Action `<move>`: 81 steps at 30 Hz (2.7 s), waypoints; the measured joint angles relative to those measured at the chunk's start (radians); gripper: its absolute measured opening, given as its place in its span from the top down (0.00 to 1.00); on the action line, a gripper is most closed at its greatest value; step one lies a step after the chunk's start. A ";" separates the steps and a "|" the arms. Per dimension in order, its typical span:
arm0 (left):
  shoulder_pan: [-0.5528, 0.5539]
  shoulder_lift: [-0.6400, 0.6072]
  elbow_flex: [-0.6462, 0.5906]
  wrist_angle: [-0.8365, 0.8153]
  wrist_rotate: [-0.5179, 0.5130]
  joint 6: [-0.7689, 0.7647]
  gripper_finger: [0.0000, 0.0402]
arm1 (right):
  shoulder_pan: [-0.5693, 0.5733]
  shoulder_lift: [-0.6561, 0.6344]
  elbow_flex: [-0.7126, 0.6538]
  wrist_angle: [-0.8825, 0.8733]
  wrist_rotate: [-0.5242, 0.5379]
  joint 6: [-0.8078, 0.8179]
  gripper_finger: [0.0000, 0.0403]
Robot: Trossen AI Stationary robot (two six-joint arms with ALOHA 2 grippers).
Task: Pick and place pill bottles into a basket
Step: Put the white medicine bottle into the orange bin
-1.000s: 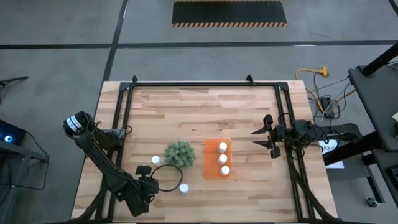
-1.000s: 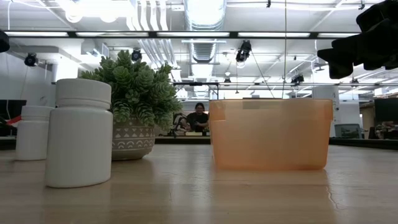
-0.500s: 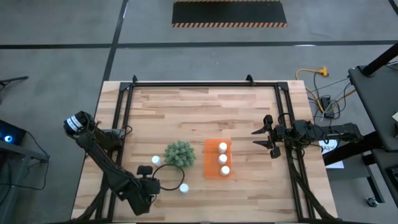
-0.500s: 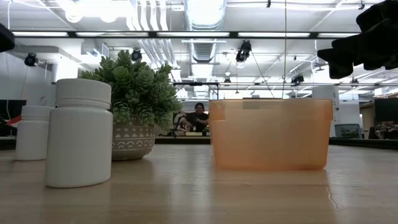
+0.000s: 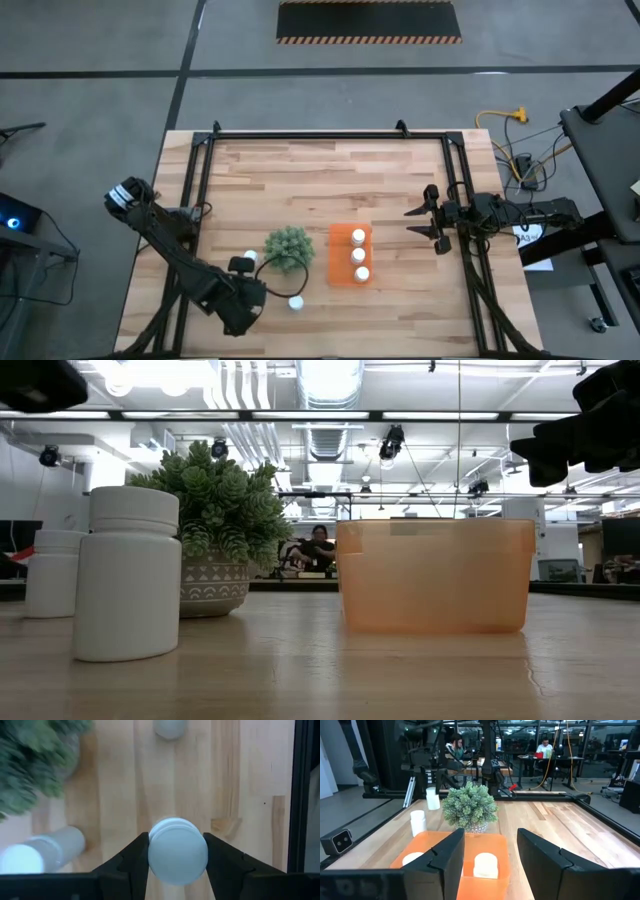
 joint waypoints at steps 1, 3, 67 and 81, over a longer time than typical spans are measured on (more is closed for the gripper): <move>0.010 0.000 0.012 -0.011 0.000 0.013 0.65 | 0.000 0.000 0.000 0.000 0.000 -0.002 0.57; 0.031 0.000 0.032 -0.022 0.001 0.051 0.65 | 0.000 0.000 0.000 0.000 0.000 -0.002 0.58; 0.559 0.139 0.502 -0.096 0.139 0.786 0.65 | 0.000 0.000 0.000 0.000 0.000 0.000 0.57; 0.626 0.436 0.803 -0.223 0.150 0.935 0.65 | 0.000 0.000 0.000 0.000 0.000 -0.001 0.58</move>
